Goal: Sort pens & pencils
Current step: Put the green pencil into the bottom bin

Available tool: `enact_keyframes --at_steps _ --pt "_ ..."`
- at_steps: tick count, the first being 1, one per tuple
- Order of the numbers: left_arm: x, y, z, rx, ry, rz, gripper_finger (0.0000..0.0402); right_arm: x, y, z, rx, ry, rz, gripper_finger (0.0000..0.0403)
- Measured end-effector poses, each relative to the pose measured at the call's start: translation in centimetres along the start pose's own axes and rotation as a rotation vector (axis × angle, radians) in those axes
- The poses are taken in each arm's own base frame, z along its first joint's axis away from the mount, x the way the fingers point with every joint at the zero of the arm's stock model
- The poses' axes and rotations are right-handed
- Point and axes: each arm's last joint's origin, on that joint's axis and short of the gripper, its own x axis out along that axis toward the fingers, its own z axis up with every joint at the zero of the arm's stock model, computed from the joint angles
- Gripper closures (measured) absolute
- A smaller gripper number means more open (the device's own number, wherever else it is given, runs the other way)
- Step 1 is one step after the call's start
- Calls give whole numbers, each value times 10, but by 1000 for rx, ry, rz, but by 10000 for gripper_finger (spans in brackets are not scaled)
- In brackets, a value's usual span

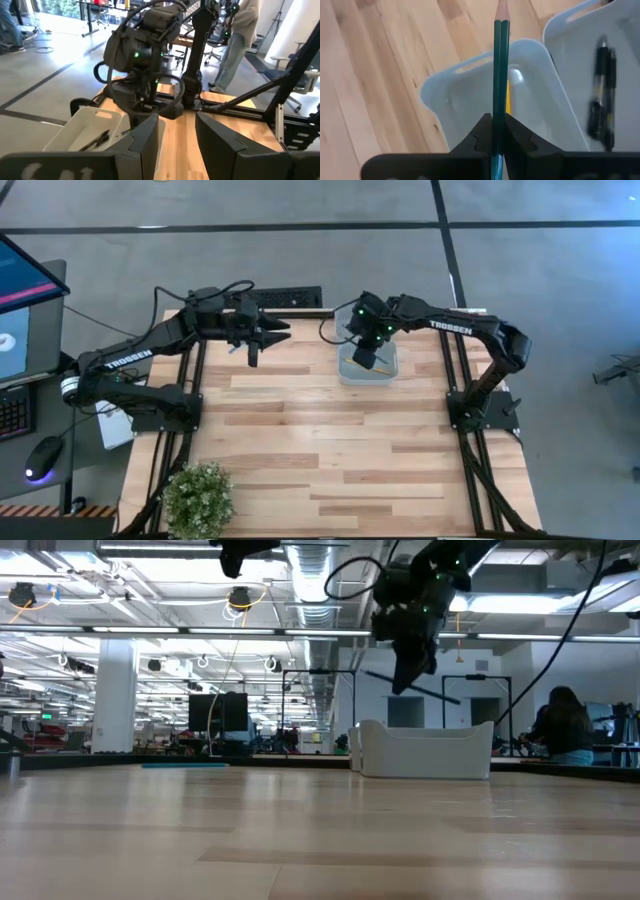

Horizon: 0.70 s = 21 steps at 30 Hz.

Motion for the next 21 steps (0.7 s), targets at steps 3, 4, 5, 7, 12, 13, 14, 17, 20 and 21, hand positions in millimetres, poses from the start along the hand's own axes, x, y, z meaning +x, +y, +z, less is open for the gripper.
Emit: enact_keyframes --at_steps 3,4,5,7,12,13,14,17,20,21 --pt "0 0 -1 3 12 2 283 17 -2 -1 4 47 20 360" --pt "0 0 -1 2 12 3 283 23 -3 -3 4 79 25 360" --pt "0 0 -1 2 11 3 283 29 -4 -3 -1 97 28 360" --pt "0 0 -1 2 12 5 283 40 -6 -3 -11 125 36 360" --pt "0 0 -3 -6 32 7 283 67 -10 -8 -3 219 48 351" --pt "0 0 -4 -9 41 8 283 71 -11 -8 -1 231 49 350" --pt "0 1 -5 -13 50 10 283 75 -12 -9 0 243 50 350" --pt "0 1 -8 -21 72 33 283 82 -13 -10 4 264 51 349" --pt "0 2 -10 -27 95 70 283 82 -13 -11 8 272 49 347" --pt "0 3 -10 -28 100 83 283 82 -13 -11 6 271 48 347"
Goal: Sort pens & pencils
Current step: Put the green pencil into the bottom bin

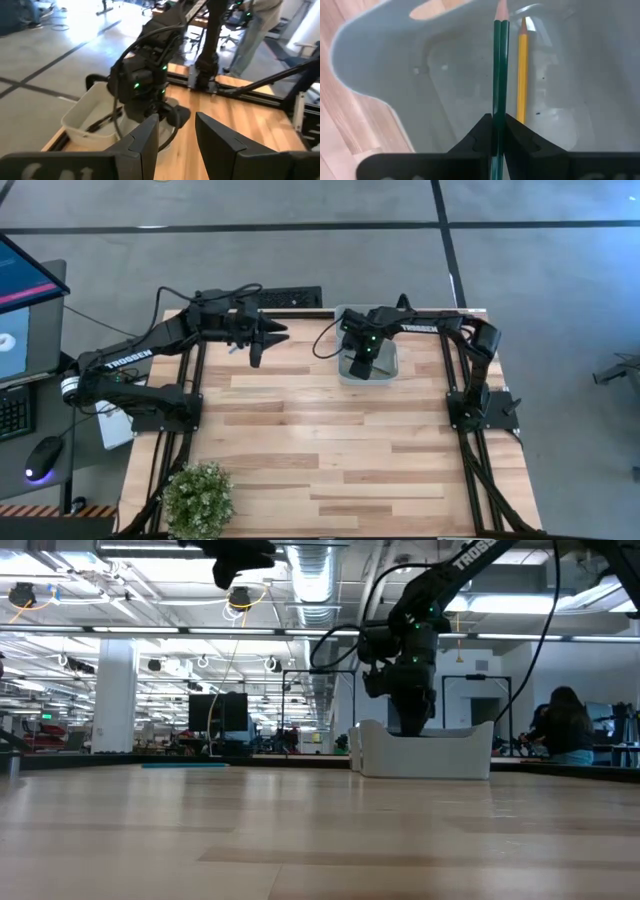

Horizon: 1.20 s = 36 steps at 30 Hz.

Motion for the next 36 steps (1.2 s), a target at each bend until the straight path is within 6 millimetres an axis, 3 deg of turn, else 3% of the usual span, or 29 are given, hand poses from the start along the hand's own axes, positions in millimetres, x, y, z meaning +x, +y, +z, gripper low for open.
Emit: enact_keyframes --at_steps 9,36 --pt "0 3 -3 6 27 85 283 -4 1 -1 15 -2 -7 345" --pt "0 3 -3 7 27 88 283 -3 -3 4 13 -48 -46 344"
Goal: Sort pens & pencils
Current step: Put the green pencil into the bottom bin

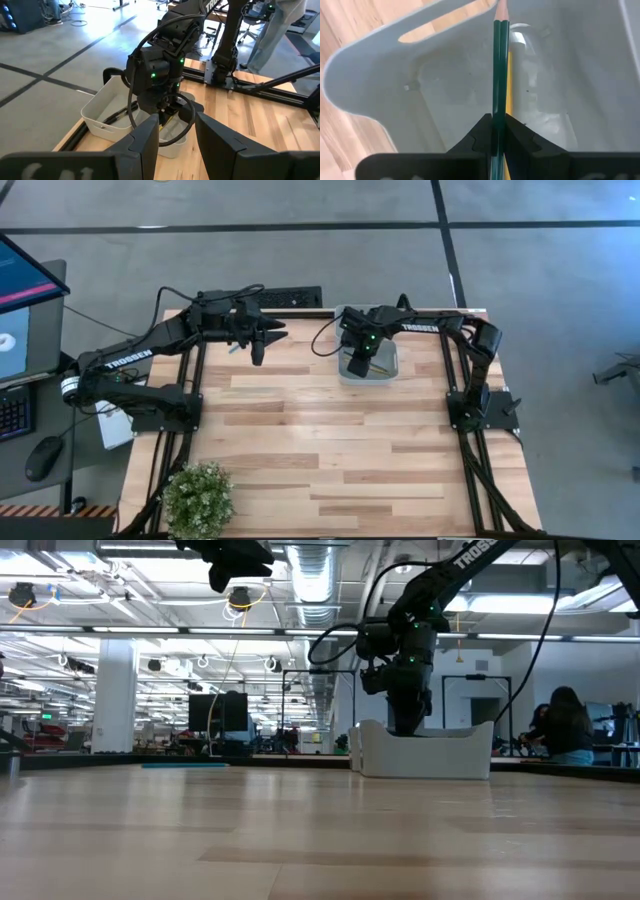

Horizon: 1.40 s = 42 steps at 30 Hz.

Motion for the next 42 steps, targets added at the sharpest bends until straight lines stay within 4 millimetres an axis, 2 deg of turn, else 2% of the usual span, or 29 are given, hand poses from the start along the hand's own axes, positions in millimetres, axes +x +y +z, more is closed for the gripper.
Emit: enact_keyframes --at_steps 15,25,31,42 --pt "0 0 0 0 0 0 283 0 -2 -1 26 22 -75 343" --pt "0 0 0 0 0 -1 283 2 15 -2 -75 47 -61 343" --pt "0 0 0 0 0 -1 283 2 12 -3 -41 57 -64 343" --pt "0 0 0 -5 0 -1 283 20 11 -15 -15 70 -61 343"
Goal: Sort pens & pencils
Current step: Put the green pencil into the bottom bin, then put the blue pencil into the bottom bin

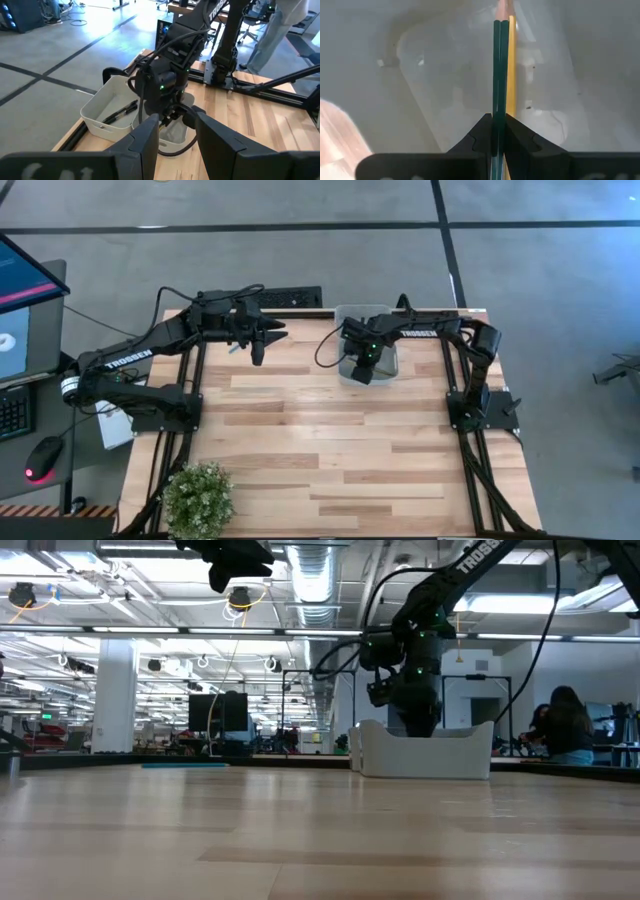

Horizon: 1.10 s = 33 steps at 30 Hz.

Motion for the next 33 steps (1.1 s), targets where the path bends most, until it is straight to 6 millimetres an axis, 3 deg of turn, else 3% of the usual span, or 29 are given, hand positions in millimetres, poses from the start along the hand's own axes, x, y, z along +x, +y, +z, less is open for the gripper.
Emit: enact_keyframes --at_steps 5,10,17,25,33 --pt "0 0 0 -1 0 6 283 1 -3 0 8 2 2 343" --pt "0 0 0 -1 0 14 283 16 -8 -1 37 58 5 340" --pt "0 0 0 -2 0 15 283 22 -6 1 16 68 -29 296" --pt "0 1 0 -2 0 18 283 3 -7 6 28 69 2 214" --pt "0 1 0 -2 0 19 283 -35 -7 29 16 3 -18 178"
